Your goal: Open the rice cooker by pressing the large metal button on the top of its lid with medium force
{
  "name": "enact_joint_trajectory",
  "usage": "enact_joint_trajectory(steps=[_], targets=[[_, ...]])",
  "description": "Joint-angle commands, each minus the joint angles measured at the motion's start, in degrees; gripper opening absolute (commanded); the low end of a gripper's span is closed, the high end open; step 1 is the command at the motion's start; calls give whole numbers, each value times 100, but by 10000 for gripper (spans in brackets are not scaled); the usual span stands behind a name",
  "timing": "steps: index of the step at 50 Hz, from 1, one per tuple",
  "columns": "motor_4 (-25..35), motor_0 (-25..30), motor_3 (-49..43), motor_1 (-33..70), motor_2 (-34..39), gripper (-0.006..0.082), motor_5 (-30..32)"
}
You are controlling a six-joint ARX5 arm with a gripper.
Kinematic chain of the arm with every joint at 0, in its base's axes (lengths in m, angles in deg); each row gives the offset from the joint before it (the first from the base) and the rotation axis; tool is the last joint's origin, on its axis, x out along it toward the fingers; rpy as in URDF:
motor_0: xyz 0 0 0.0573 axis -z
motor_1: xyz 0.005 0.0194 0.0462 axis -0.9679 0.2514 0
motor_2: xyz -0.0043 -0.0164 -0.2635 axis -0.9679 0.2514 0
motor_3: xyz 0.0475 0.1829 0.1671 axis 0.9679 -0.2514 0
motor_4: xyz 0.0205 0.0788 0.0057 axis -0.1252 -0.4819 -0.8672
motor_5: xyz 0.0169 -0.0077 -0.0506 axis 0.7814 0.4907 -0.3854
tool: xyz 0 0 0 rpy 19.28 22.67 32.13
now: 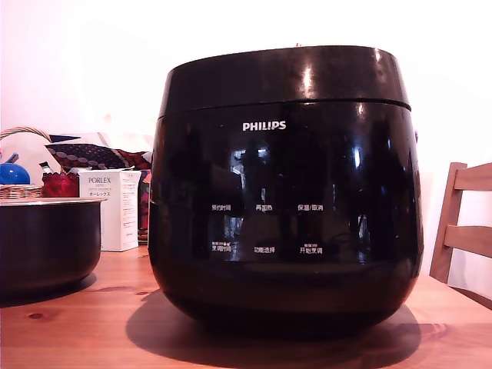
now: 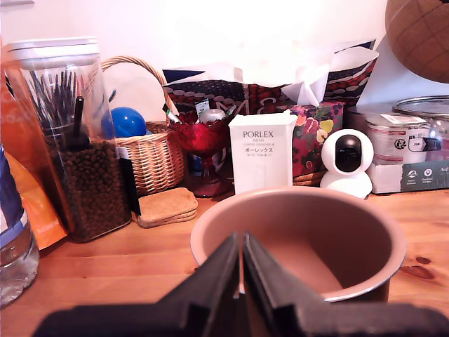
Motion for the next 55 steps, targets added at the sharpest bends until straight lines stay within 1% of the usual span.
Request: enact_joint_trajectory(steps=[1,12,15,17,18,20,21,23,24,25,26,27,28,29,30,32,33,34,41,45,46,51,55], targets=[[1019,271,127,-59,236,-19,-179],[1034,304,131,-59,234,-19,-210],[1069,323,175,-59,234,-19,-435],[1204,343,286,-59,234,-19,-680],[1215,356,328,-59,234,-19,-708],[1499,391,529,-59,234,-19,-1060],[1499,413,592,-59,234,-19,-1093],[1853,459,831,-59,234,-19,-1504],[1884,492,946,-59,234,-19,-1552],[2074,518,1064,-59,234,-19,-1867],[2179,555,1189,-59,234,-19,-2035],[2190,599,1300,-59,234,-19,-2076],[2363,632,1416,-59,229,-19,-2393],[2437,682,1493,-59,216,-19,-2538],[2503,732,1554,-59,195,-19,-2555],[2680,841,1606,-59,125,-19,-2852],[2691,901,1602,-59,74,-19,-2863],[2841,955,1558,-59,20,-19,-2957],[3338,1360,1226,90,-457,-19,-3032],[3534,1582,1001,372,-787,-19,-3027],[3670,1635,946,452,-870,-19,-3016],[4142,1904,885,1123,-1263,-19,-2907],[4284,2138,848,1766,-1589,-19,-2583]])
